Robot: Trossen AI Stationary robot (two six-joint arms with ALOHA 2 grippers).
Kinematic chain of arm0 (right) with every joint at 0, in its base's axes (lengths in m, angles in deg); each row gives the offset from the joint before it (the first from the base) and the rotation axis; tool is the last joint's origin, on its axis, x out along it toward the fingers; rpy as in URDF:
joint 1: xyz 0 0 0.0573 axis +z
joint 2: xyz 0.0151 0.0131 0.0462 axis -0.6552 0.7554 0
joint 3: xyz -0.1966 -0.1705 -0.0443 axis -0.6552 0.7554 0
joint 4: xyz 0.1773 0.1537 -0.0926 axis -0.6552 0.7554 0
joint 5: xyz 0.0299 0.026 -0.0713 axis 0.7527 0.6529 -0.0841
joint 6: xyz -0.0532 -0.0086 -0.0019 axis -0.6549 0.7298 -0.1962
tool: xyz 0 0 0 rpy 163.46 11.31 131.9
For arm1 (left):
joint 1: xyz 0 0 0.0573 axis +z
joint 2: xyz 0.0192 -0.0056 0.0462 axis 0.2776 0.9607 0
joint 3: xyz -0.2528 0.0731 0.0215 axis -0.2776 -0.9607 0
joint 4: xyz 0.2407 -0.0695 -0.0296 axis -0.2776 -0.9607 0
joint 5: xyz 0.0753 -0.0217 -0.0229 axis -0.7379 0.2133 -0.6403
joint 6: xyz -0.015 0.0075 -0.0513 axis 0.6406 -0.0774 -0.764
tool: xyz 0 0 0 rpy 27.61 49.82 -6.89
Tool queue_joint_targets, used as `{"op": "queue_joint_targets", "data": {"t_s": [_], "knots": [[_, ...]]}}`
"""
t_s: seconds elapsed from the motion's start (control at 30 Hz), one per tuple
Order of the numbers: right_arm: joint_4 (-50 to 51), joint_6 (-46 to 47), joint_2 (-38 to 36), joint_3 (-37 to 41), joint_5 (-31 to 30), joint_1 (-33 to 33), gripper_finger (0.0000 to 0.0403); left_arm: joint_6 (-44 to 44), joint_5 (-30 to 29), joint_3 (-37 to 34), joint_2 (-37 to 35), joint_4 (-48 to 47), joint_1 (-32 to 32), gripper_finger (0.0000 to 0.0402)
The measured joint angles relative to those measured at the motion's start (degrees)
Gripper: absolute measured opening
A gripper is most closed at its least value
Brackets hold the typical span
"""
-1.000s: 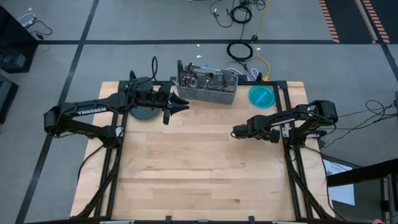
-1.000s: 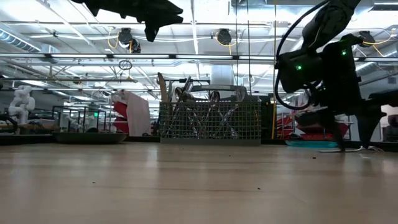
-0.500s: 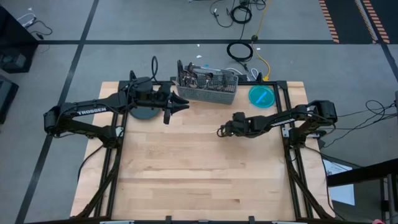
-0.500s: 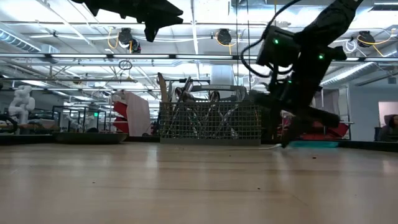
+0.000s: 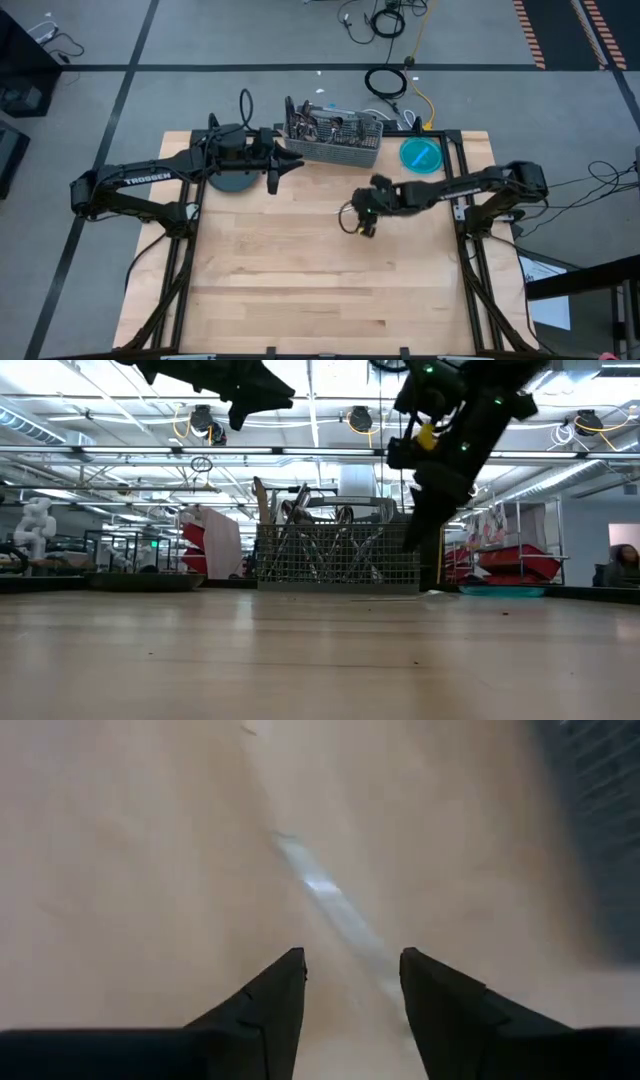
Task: Sort silverware
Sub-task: Put the fork into the silverware basket
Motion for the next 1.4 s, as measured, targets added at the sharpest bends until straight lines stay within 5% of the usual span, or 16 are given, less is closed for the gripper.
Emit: {"op": "queue_joint_targets", "data": {"t_s": [0.1, 0.2, 0.5, 0.87, 1.07, 1.2, 1.3, 1.4], "knots": [[6.81, -16.63, -0.09, -3.64, -4.57, -3.3, 0.0155, -0.25, -0.39, 0.0, 0.0, -0.91, -0.03, 0.0105], [10.1, -28.42, -0.09, -5.26, -2.92, -8.16, 0.0155, -0.28, -1.77, 0.0, 0.0, -3.15, -0.01, 0.0105], [16.69, -44.11, -0.09, -5.38, 6.11, -17.76, 0.0155, -0.26, -2.3, 0.0, 0.0, -8.9, -0.03, 0.0105], [15.81, -46.13, 5.31, -5.14, 15.11, -17.06, 0.0155, 0.16, -4.96, 0.0, 0.0, -8.88, -0.03, 0.0105], [14.89, -46.75, 11.21, -5.13, 14.7, -16.04, 0.0155, 0.17, -5.13, 0.0, 0.0, -8.89, -0.03, 0.0105], [14.36, -43.37, 14.93, -5.43, 9.33, -15.9, 0.0153, 0.17, -5.13, 0.0, 0.0, -8.89, -0.03, 0.0105], [15.0, -42.58, 16.38, -5.58, 8.42, -15.88, 0.012, 0.17, -5.13, 0.0, 0.0, -8.92, -0.03, 0.0105], [15.63, -40.78, 16.34, -5.81, 6.76, -14.79, 0.0034, 0.17, -5.13, 0.0, 0.0, -8.91, -0.04, 0.0105]]}}
